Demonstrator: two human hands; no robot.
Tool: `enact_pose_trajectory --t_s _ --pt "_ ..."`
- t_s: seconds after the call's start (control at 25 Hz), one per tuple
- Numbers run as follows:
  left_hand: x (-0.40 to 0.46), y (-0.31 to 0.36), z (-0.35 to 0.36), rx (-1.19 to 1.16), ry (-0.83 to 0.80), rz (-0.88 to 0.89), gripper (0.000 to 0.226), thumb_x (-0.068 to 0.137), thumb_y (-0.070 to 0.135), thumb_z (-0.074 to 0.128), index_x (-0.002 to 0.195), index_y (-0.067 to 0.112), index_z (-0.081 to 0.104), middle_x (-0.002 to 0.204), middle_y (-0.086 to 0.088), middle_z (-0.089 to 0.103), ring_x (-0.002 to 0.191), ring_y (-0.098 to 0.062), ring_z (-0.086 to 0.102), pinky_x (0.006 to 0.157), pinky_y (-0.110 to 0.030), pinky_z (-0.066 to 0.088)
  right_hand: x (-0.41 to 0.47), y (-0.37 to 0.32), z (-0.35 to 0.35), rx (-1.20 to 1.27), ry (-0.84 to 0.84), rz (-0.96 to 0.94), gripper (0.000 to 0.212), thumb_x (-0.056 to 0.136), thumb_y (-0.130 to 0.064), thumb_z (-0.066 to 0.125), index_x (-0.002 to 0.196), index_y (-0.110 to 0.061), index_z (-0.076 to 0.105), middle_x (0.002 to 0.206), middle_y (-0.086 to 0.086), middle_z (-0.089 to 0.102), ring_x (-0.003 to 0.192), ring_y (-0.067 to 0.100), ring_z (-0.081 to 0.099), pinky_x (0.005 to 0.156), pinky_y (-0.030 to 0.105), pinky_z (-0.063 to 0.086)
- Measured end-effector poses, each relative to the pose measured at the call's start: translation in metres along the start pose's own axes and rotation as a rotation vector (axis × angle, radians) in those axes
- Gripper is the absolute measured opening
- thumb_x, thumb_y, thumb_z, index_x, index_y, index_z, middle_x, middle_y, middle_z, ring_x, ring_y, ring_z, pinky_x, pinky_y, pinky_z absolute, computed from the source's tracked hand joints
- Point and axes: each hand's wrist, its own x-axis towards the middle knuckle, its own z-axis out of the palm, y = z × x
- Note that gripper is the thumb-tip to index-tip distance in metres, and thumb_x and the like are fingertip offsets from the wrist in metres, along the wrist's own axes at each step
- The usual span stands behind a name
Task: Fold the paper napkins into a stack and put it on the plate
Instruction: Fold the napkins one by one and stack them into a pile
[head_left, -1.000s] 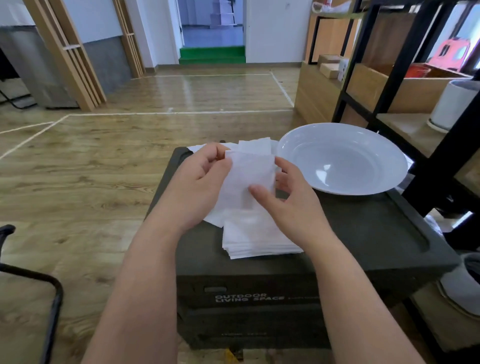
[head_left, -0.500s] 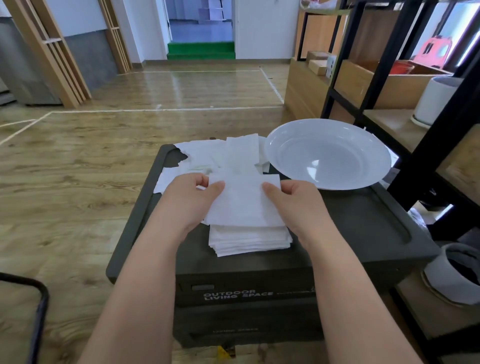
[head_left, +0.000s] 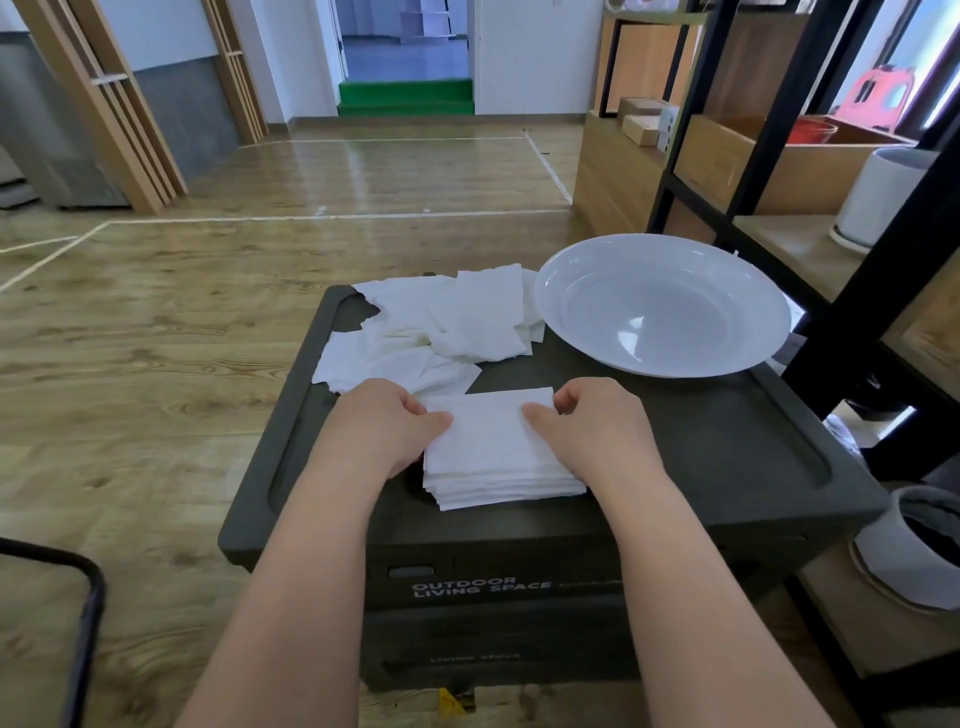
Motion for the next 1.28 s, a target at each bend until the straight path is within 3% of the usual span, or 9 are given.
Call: enact_pose_trajectory --t_s 0.2,0.32,0.44,0.56,0.72,0.88,1.04,1.12,1.28 --pt "0.002 -0.004 -0.002 0.036 0.057 0.011 0.026 0.079 0.038 0.071 0.07 0.022 0.054 0.071 0.004 0.06 0.059 -0.01 0.051 0.048 -0.025 0.033 -0.002 -0.004 0.0 -0.057 0.08 -0.003 0.022 0.081 -0.036 0.066 0.088 -0.022 0.05 0.075 -0.012 0.049 0.064 0.005 0.044 0.049 0.02 0.03" --pt "0.006 -0.01 -0.013 -0.072 0.311 0.097 0.023 0.079 0.036 0.069 0.067 0.024 0.054 0.067 0.009 0.057 0.06 -0.014 0.054 0.049 -0.025 0.034 -0.007 -0.012 -0.002 -0.001 0.214 -0.18 0.02 0.083 -0.029 0.067 0.094 -0.025 0.051 0.069 -0.015 0.046 0.064 0.005 0.048 0.052 0.015 0.033" --pt "0.012 -0.018 -0.025 -0.108 0.489 0.129 0.019 0.08 0.032 0.067 0.069 0.028 0.053 0.067 0.012 0.058 0.067 -0.015 0.057 0.049 -0.024 0.033 -0.013 -0.02 0.001 0.015 0.077 -0.278 0.009 0.084 -0.03 0.064 0.086 -0.031 0.056 0.067 -0.014 0.051 0.064 0.002 0.05 0.052 0.015 0.036" --pt "0.015 -0.024 -0.022 -0.058 0.434 0.201 0.018 0.076 0.027 0.07 0.073 0.032 0.053 0.075 0.015 0.057 0.074 -0.01 0.054 0.052 -0.022 0.032 -0.014 -0.019 0.008 -0.06 -0.127 -0.252 0.006 0.085 -0.03 0.06 0.091 -0.029 0.059 0.077 -0.015 0.053 0.073 0.003 0.053 0.057 0.019 0.04" --pt "0.018 -0.024 -0.01 0.15 0.365 0.381 0.024 0.07 0.029 0.076 0.087 0.028 0.06 0.09 0.008 0.053 0.09 -0.014 0.045 0.068 -0.026 0.034 -0.011 -0.016 0.008 -0.056 -0.142 -0.245 0.007 0.084 -0.03 0.06 0.092 -0.03 0.06 0.077 -0.017 0.052 0.073 0.002 0.051 0.057 0.013 0.038" --pt "0.019 -0.023 -0.003 0.249 0.43 0.357 0.01 0.082 0.022 0.064 0.09 0.02 0.068 0.093 -0.001 0.058 0.093 -0.021 0.048 0.069 -0.028 0.037 -0.012 -0.015 0.007 -0.032 -0.146 -0.24 0.005 0.084 -0.031 0.062 0.089 -0.031 0.06 0.076 -0.016 0.053 0.07 -0.001 0.051 0.054 0.014 0.036" --pt "0.01 -0.01 -0.017 0.068 0.546 0.463 0.006 0.085 0.026 0.063 0.083 0.022 0.068 0.09 0.006 0.063 0.088 -0.015 0.051 0.068 -0.024 0.034 -0.014 -0.018 0.003 0.045 -0.051 -0.239 0.004 0.085 -0.033 0.062 0.085 -0.034 0.057 0.073 -0.015 0.057 0.067 -0.001 0.053 0.052 0.014 0.035" --pt "-0.001 0.0 -0.029 -0.121 0.561 0.522 0.005 0.083 0.029 0.065 0.079 0.031 0.065 0.082 0.016 0.062 0.079 -0.001 0.052 0.061 -0.015 0.036 -0.013 -0.02 0.0 0.158 0.052 -0.248 0.009 0.085 -0.035 0.063 0.089 -0.036 0.056 0.076 -0.017 0.057 0.069 -0.003 0.054 0.055 0.012 0.035" --pt "-0.024 0.015 -0.044 -0.416 0.464 0.616 0.009 0.083 0.029 0.068 0.078 0.036 0.065 0.065 0.03 0.06 0.056 0.009 0.051 0.049 -0.004 0.036 -0.015 -0.025 -0.007 0.464 0.093 -0.281 0.047 0.076 -0.041 0.071 0.116 -0.042 0.046 0.106 -0.022 0.054 0.095 -0.007 0.052 0.071 0.011 0.042"
